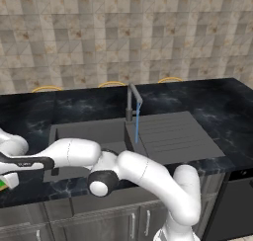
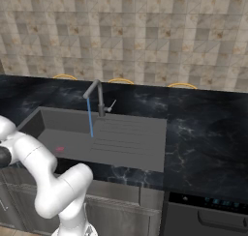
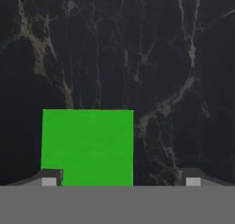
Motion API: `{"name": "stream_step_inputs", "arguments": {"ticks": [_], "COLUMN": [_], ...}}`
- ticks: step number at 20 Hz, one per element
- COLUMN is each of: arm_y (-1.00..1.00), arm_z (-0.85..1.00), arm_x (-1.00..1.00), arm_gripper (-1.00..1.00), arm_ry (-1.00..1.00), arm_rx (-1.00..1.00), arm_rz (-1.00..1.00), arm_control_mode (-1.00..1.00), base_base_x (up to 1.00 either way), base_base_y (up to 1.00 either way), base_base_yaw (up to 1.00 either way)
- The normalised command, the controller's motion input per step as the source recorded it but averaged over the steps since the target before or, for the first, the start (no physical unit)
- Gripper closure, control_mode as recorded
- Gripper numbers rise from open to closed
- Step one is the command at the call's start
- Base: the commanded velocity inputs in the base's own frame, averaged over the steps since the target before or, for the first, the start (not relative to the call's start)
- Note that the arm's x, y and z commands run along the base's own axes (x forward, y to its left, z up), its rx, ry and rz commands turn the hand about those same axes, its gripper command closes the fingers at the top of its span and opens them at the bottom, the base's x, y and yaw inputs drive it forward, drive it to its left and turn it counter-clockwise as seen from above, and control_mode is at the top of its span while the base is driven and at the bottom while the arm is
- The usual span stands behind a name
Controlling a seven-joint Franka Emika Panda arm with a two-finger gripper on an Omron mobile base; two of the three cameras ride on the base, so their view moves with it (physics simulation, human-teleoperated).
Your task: Soak the sponge with water for a few seconds and then drop it inside the sink.
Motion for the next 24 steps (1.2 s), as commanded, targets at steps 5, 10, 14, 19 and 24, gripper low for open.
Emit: {"name": "stream_step_inputs", "arguments": {"ticks": [5, 10, 14, 19, 24], "arm_y": [0.00, 0.00, 0.00, 0.01, 0.06], "arm_z": [-0.62, -0.57, -0.03, 0.00, -0.07], "arm_x": [0.51, 0.39, 0.02, 0.00, 0.01], "arm_gripper": [-1.00, -1.00, -1.00, -1.00, -1.00], "arm_ry": [0.03, 0.01, 0.00, 0.00, 0.01], "arm_rx": [-0.12, -0.04, 0.00, 0.00, 0.00], "arm_rz": [0.00, 0.00, 0.00, 0.00, 0.00], "arm_control_mode": [-1.00, -1.00, -1.00, -1.00, -1.00], "base_base_x": [0.00, 0.00, 0.00, 0.00, 0.00], "base_base_y": [0.00, 0.00, 0.00, 0.00, 0.00], "base_base_yaw": [0.00, 0.00, 0.00, 0.00, 0.00]}}
